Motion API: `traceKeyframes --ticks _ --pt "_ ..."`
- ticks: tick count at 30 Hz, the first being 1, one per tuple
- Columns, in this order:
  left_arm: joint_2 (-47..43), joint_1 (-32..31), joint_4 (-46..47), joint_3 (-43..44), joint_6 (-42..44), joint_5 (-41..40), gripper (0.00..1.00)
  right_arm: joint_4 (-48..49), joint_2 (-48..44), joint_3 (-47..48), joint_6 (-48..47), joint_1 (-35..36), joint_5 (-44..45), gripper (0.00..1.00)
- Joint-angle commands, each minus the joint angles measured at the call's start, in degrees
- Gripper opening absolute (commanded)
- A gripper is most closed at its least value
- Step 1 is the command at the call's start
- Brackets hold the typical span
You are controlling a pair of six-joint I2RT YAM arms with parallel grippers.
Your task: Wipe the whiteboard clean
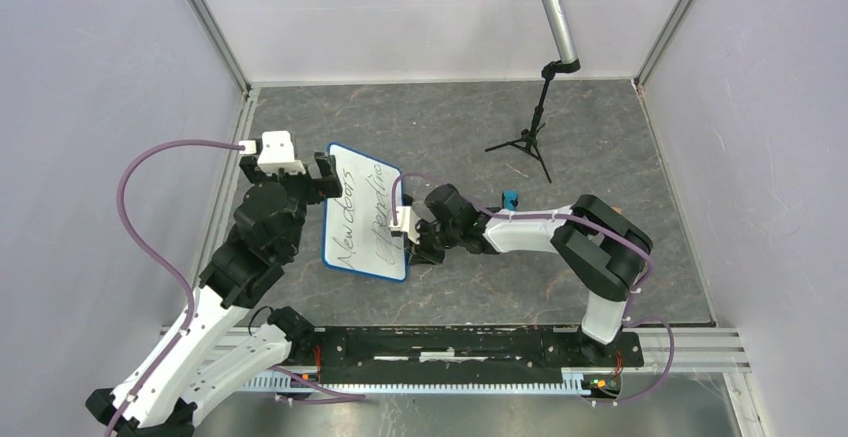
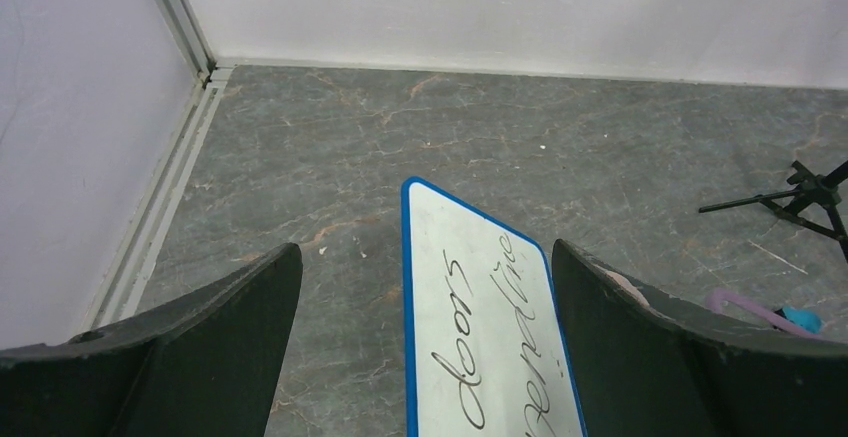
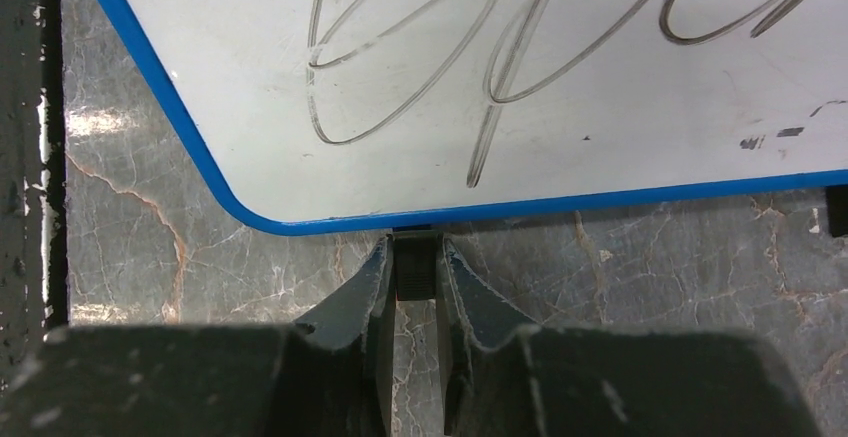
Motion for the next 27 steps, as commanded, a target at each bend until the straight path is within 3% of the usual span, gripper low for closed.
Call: traceKeyframes --ticks 1,2,4,12,17,21,24,27 --pt "-1.13 0.30 1.29 1.20 1.56 1.20 1.00 -1.62 -4.49 -1.46 1.55 -0.17 3.79 0.18" --pt "-1.25 0.32 1.16 1.40 1.39 1.42 1.00 -1.76 -5.43 -2.06 2.57 -0.17 6.46 0.30" --pt "-1.51 0.35 0.90 1.62 1.00 2.23 1.00 -2.79 -7.13 -2.95 3.83 -0.20 10.50 0.46" --pt "-2.81 0.37 -0.11 2.39 -0.38 4.79 1.00 -9.11 -18.94 -6.93 12.29 -0.22 29.92 0.89" --pt "-3.21 0.37 -0.29 2.65 -0.89 6.60 1.00 -13.48 -28.69 -8.36 21.93 -0.43 46.71 0.98" --pt "-2.81 0.45 -1.05 3.31 -1.38 7.80 1.00 -18.15 -33.95 -7.65 40.66 -2.77 64.51 0.98" --pt "-3.34 0.42 -0.90 3.16 -1.65 8.33 1.00 -9.76 -37.12 -12.32 44.63 -4.39 63.09 0.98" --pt "-3.41 0.41 -0.51 2.61 -1.56 7.60 1.00 -11.36 -35.63 -10.96 48.04 -6.95 64.62 0.98"
